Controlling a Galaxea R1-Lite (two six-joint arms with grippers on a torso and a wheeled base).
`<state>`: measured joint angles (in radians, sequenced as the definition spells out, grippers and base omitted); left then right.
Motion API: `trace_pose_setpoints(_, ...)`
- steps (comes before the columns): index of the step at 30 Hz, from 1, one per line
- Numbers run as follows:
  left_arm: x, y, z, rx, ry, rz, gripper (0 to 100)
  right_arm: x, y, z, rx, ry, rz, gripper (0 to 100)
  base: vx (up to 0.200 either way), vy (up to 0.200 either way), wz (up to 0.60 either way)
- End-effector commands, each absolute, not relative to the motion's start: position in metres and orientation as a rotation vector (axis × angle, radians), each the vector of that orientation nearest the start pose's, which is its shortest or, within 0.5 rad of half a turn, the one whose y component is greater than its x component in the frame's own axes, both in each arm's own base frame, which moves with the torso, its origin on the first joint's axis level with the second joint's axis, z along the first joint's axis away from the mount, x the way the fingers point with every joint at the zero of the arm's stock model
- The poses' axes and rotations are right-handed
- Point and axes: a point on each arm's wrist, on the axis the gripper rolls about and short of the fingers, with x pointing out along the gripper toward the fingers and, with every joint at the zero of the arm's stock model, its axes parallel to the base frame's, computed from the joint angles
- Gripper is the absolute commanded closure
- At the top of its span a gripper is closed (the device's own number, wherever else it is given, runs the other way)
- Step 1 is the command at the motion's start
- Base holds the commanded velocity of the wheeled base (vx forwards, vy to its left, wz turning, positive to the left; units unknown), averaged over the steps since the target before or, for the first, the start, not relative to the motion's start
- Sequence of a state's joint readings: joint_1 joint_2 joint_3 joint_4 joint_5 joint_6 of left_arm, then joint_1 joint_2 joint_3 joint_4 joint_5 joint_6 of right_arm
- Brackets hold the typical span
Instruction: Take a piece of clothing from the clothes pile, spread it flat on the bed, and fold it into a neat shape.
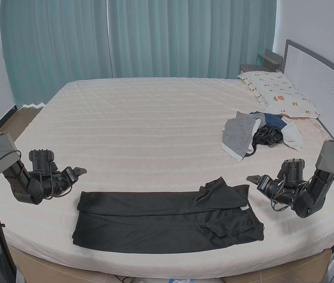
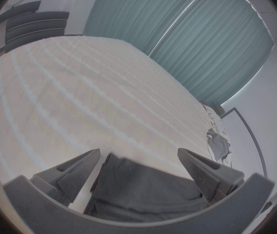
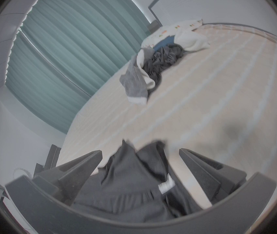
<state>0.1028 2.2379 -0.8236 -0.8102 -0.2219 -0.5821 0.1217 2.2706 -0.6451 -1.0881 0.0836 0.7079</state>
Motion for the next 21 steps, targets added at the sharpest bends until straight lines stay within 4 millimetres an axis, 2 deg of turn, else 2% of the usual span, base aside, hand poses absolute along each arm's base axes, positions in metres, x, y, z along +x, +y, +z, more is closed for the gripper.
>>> trace_pose_setpoints(1,0.318,0.008,0.019,-0.722,0.749,0.087,0,0.278,0.069,0.012,0.703,0.697,0.052,0,-0.200,0.000,0.00)
trace_pose_setpoints(4,0.302,-0.006,0.016,-0.790,0.798,0.116,0,0.264,0.081,0.008,0.747,0.737,0.069,0,0.000,0.000,0.00)
trace_pose_setpoints(6,0.302,-0.006,0.016,-0.790,0.798,0.116,0,0.264,0.081,0.008,0.747,0.737,0.069,0,0.000,0.000,0.00)
trace_pose_setpoints(8,0.300,-0.014,0.013,-0.904,0.823,0.148,0,0.259,0.097,-0.007,0.800,0.795,0.070,0,0.000,0.000,0.00)
trace_pose_setpoints(9,0.300,-0.014,0.012,-0.907,0.823,0.148,0,0.259,0.097,-0.008,0.800,0.796,0.071,0,0.000,0.000,0.00)
trace_pose_setpoints(15,0.300,-0.015,-0.005,-0.912,0.813,0.159,0,0.265,0.111,-0.045,0.753,0.803,0.042,0,0.000,0.000,0.00)
trace_pose_setpoints(21,0.295,-0.020,-0.011,-0.902,0.763,0.124,0,0.264,0.111,-0.046,0.754,0.783,0.037,0,0.000,0.000,0.00)
